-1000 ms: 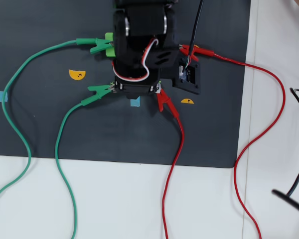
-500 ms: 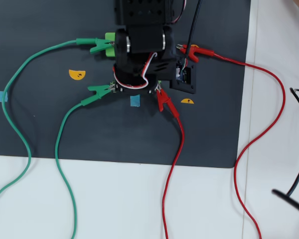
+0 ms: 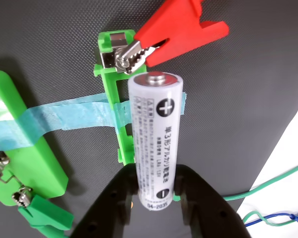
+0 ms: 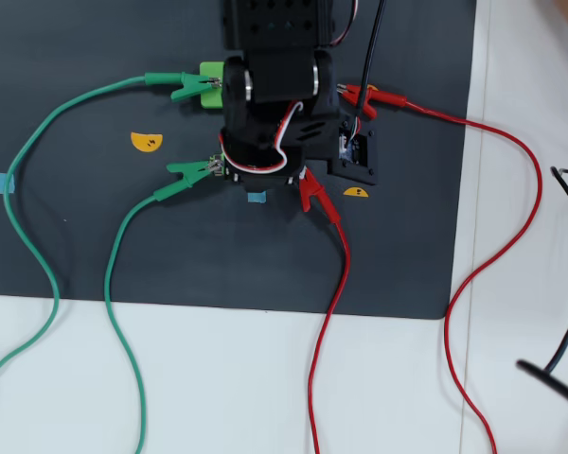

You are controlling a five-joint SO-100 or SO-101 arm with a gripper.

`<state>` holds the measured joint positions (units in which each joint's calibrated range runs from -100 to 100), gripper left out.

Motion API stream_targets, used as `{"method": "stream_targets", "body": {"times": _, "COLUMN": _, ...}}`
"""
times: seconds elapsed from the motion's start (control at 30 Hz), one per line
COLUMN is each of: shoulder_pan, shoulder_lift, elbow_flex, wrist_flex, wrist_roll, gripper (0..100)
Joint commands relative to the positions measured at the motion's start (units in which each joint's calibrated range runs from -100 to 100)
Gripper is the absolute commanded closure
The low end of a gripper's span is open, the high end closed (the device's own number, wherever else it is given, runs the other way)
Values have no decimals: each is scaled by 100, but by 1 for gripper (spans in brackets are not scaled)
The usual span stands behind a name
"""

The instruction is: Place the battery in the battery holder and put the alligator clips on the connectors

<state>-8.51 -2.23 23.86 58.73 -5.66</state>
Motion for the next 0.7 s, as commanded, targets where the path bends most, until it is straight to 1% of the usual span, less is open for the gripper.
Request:
{"method": "stream_targets", "body": {"times": 0.0, "shoulder_pan": 99, "shoulder_lift": 108, "elbow_flex": -35, "wrist_flex": -67, "wrist_roll": 11, "gripper": 99}}
{"method": "stream_targets", "body": {"times": 0.17, "shoulder_pan": 48, "shoulder_lift": 440, "elbow_flex": -52, "wrist_flex": -67, "wrist_roll": 6, "gripper": 99}}
{"method": "stream_targets", "body": {"times": 0.67, "shoulder_pan": 230, "shoulder_lift": 414, "elbow_flex": -61, "wrist_flex": -76, "wrist_roll": 16, "gripper": 99}}
